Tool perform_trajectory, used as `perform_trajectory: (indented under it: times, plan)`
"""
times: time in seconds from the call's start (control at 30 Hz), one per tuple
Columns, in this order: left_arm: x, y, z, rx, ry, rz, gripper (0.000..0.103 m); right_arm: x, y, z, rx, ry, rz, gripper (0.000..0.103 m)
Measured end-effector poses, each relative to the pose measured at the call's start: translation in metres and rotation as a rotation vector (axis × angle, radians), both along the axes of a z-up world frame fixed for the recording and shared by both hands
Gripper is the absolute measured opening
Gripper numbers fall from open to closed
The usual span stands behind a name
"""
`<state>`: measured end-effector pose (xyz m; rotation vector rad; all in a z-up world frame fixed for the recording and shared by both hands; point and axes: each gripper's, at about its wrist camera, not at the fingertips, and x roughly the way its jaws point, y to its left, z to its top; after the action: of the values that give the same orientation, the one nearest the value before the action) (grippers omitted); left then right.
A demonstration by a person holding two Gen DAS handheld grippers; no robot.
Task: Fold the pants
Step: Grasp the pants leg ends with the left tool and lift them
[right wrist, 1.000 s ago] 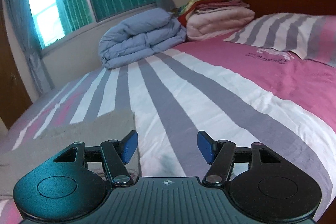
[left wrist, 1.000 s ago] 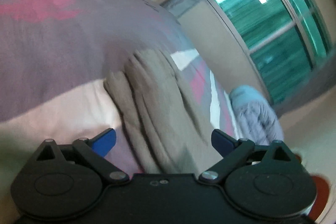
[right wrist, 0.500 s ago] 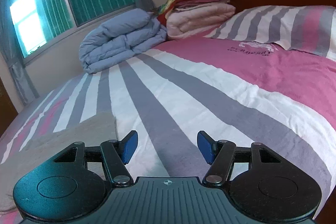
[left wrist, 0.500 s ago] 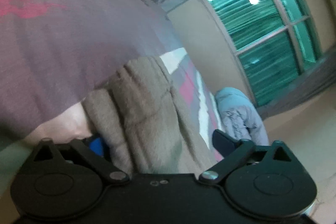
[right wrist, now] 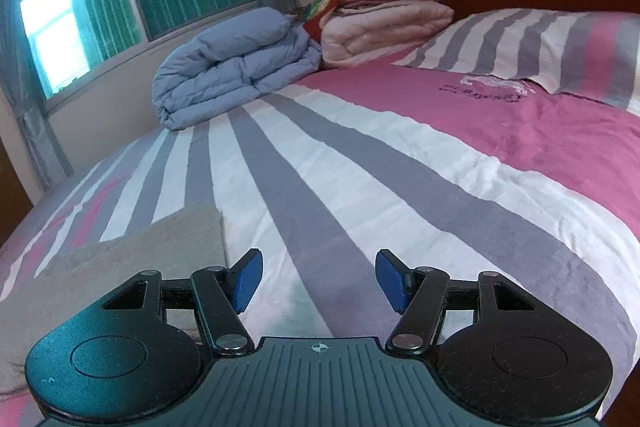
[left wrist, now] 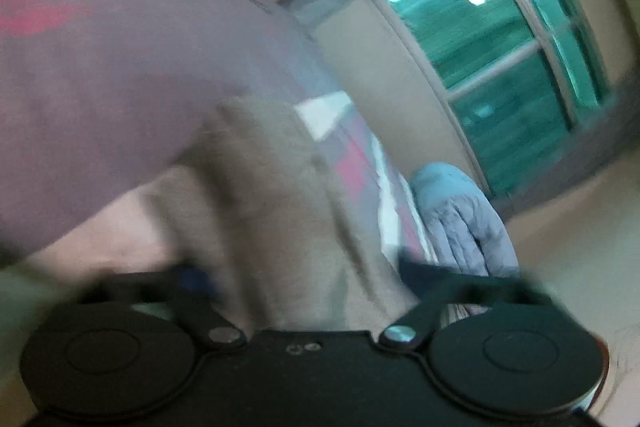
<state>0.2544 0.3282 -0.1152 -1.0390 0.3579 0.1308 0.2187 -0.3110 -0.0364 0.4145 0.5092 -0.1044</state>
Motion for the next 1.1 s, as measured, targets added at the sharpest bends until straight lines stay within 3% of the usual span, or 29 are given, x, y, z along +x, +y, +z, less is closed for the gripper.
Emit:
perform_trajectory:
  times: [0.03,0.23,0.43,0.57,0.77,0.97,1.1]
  plan:
    - [-0.006,0.004,-0.010,-0.076,-0.018,0.008,0.014,-0.001,-0.002,0.000,0.011,0.001,-0.009,0.062]
    - [-0.024,-0.006,0.006,-0.025,-0.089,0.031,0.014,-0.001,-0.009,-0.001,0.061,0.010,-0.030,0.062]
    - [-0.025,-0.027,0.047,0.136,-0.093,0.045,0.014,-0.008,-0.021,-0.001,0.135,-0.001,-0.052,0.062]
    - [-0.012,-0.047,0.093,0.218,-0.152,-0.004,0.014,-0.014,-0.032,-0.001,0.195,-0.015,-0.078,0.062]
    - [0.012,-0.111,0.148,0.374,-0.190,-0.107,0.014,-0.024,-0.040,0.003,0.201,-0.058,-0.094,0.062]
    - [0.036,-0.188,0.168,0.544,-0.183,-0.244,0.014,-0.026,-0.060,0.005,0.144,-0.091,-0.172,0.062]
    - [0.048,-0.238,0.165,0.593,-0.182,-0.321,0.014,-0.031,-0.072,0.006,0.097,-0.120,-0.232,0.062]
